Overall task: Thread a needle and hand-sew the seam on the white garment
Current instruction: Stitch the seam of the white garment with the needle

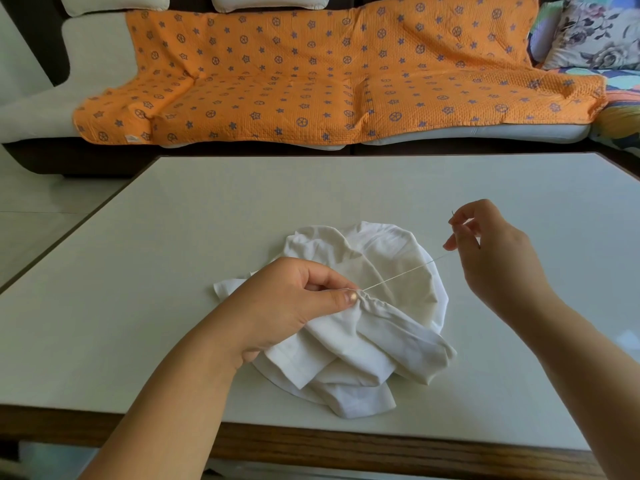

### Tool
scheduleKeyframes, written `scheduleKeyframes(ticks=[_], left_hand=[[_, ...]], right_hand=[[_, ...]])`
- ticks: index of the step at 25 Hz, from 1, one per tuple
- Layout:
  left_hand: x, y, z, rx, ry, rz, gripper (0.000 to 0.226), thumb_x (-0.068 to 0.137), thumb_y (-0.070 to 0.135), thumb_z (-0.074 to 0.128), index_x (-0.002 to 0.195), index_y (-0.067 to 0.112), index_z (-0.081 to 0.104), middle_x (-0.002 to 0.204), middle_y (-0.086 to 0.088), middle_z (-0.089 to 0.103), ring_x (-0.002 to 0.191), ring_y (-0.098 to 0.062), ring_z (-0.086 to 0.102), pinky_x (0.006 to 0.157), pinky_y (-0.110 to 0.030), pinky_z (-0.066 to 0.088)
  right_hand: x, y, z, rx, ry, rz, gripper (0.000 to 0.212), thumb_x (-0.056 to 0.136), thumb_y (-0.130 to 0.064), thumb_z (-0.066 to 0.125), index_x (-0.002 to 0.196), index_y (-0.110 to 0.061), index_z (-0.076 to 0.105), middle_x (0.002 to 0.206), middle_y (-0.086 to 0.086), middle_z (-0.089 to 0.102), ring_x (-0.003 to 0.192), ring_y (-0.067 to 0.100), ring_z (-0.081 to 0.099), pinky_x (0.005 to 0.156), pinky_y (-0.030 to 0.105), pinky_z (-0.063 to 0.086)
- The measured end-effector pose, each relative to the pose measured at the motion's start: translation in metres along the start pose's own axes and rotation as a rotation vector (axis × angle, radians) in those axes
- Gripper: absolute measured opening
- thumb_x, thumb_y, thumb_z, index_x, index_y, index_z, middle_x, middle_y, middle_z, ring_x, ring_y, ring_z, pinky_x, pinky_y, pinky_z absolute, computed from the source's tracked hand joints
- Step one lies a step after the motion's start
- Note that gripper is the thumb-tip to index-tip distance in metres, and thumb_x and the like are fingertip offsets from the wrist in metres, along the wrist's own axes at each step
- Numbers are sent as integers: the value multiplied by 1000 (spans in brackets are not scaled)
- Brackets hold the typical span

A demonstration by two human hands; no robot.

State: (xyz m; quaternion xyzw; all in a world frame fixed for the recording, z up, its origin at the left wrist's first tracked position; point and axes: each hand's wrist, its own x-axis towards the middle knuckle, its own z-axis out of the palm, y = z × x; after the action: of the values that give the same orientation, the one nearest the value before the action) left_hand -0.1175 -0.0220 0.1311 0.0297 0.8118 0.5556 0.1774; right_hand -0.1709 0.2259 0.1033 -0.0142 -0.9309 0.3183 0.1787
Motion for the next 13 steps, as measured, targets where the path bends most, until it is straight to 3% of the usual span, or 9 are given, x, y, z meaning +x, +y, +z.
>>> scheduleKeyframes(ticks=[4,7,10,13], left_hand=[[-1,-1,0,5,-8,-4,11,84,26,73,94,25,78,93,10,77,97,1,68,106,-29,44],[1,0,2,-9,-3,18,9,85,24,73,92,25,78,92,11,77,95,2,69,100,-24,46],[3,1,5,-16,-6,47,10,85,23,72,94,24,78,92,9,77,95,-1,70,96,-24,48],[3,2,6,-21,-25,52,10,86,21,72,94,23,78,93,7,77,96,-4,70,98,-27,50]], right_hand=[[-3,-5,0,-23,-38,17,12,102,-16,40,108,-17,50,85,0,71,81,23,60,61,31,39],[-19,-31,-2,185,-132,95,12,98,-19,42,97,-27,51,78,-9,72,59,3,57,52,24,40],[-58,-63,8,428,-268,14,16,97,-17,49,90,-31,52,77,-8,70,69,1,61,60,15,47],[-76,-72,17,492,-264,-50,13,99,-18,48,92,-29,52,73,-8,62,66,2,56,58,13,42]])
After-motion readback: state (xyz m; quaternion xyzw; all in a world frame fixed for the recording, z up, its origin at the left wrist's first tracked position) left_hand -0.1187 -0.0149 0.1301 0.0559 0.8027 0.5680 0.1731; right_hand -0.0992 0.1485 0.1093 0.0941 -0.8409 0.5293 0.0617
